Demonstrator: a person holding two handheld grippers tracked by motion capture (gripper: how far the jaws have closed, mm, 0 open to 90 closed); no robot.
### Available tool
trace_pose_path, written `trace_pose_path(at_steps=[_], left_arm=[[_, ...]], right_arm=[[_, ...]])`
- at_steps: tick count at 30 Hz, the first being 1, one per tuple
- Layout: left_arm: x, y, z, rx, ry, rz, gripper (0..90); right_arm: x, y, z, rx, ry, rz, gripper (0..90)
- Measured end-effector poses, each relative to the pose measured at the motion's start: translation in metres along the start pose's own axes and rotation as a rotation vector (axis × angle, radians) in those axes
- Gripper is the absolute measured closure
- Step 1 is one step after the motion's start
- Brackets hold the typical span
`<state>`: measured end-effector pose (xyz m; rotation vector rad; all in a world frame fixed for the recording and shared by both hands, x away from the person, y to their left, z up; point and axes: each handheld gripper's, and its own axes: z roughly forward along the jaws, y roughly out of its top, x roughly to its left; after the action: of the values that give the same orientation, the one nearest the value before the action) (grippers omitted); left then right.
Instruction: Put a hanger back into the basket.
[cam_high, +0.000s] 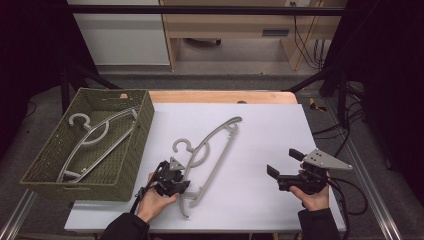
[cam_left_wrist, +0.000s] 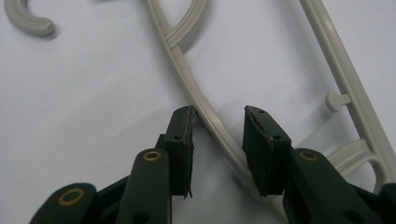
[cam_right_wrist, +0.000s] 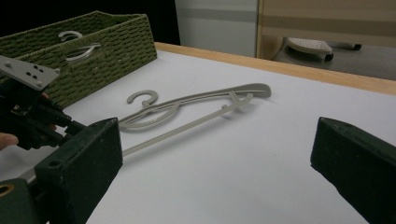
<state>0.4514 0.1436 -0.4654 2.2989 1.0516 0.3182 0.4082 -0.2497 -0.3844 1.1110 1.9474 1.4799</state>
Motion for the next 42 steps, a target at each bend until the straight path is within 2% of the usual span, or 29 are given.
trace_pose_path(at_steps=[6,11,15,20,21,22,26,27,30,33,34,37,42], left_arm=[[0.005,-0.001,-0.004,0.024,-0.002,0.006,68.0],[0.015,-0.006,-0.010,0.045,-0.011,-0.015,76.3],[0.018,-0.007,-0.014,0.068,-0.008,-0.002,80.1],[0.015,-0.006,-0.014,0.075,0.010,0.020,77.7],[0.015,-0.006,-0.014,0.083,0.002,0.023,77.7],[0.013,-0.006,-0.014,0.093,-0.007,0.027,70.4],[0.011,-0.005,-0.014,0.111,0.004,0.035,68.8],[0.010,-0.004,-0.015,0.133,0.008,0.032,69.0],[0.007,-0.003,-0.014,0.141,0.025,0.017,69.4],[0.005,-0.002,-0.014,0.149,0.041,0.025,70.7],[0.003,-0.002,-0.014,0.151,0.047,0.017,70.7],[0.001,-0.002,-0.014,0.156,0.050,0.021,78.6],[0.001,-0.002,-0.014,0.153,0.050,0.013,81.5]], right_arm=[[-0.001,0.000,-0.001,-0.001,0.000,0.000,2.4],[-0.001,0.000,-0.001,0.001,-0.001,-0.001,2.4],[-0.001,0.000,-0.002,0.001,0.002,-0.001,2.4],[-0.001,0.000,-0.001,0.002,-0.001,-0.001,2.4],[-0.001,0.000,-0.001,0.002,-0.001,-0.001,2.4],[-0.001,0.000,-0.002,0.001,0.002,0.000,2.4],[-0.001,0.000,-0.002,0.002,0.000,0.000,2.4],[-0.001,0.001,-0.003,0.001,0.000,0.002,2.4],[-0.001,0.001,-0.003,-0.001,-0.003,0.002,2.4],[-0.001,0.001,-0.003,-0.002,-0.002,0.003,2.4],[-0.001,0.001,-0.003,-0.002,-0.002,0.003,2.4],[-0.001,0.001,-0.002,0.000,0.007,0.007,2.4],[-0.001,0.000,-0.002,0.003,0.002,0.002,2.4]])
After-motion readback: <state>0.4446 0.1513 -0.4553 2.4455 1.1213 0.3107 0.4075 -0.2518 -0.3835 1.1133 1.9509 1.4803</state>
